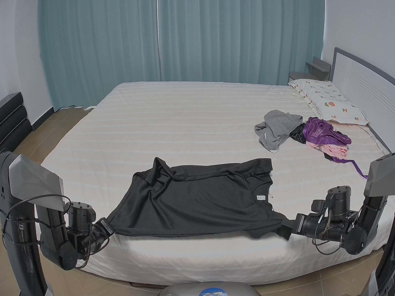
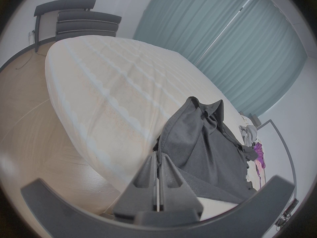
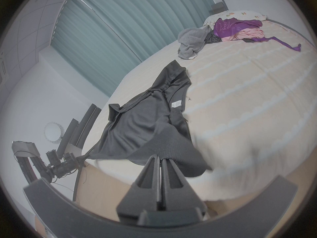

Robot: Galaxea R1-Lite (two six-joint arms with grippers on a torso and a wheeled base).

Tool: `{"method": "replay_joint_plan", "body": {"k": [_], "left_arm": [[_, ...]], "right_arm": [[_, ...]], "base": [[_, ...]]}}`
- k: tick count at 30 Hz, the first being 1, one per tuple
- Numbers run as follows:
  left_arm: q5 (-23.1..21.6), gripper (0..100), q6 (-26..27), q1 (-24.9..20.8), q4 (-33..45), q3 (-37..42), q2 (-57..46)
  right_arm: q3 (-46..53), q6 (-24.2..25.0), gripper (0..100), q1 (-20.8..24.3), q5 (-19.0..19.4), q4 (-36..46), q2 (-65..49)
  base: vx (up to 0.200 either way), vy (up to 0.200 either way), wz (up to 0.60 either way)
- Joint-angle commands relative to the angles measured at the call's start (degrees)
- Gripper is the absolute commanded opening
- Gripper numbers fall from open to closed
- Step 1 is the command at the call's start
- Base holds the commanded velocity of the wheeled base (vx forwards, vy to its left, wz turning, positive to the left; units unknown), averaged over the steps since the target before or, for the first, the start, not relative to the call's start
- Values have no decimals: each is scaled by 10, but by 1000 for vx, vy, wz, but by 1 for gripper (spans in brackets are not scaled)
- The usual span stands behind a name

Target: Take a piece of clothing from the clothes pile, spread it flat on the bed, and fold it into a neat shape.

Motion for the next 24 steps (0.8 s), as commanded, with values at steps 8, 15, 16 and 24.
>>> {"method": "replay_joint_plan", "body": {"k": [8,15,16,24], "left_arm": [[1,0,31,-10,0,38,-42],[3,0,65,-10,0,51,-51],[4,0,69,-10,0,54,-53],[2,0,111,-26,1,85,-54]], "right_arm": [[95,23,0,-13,13,14,-103],[123,23,0,4,13,33,-99],[124,23,0,3,13,33,-96],[122,23,0,0,7,32,-27]], "base": [[0,0,0],[0,0,0],[0,0,0],[0,0,0]]}}
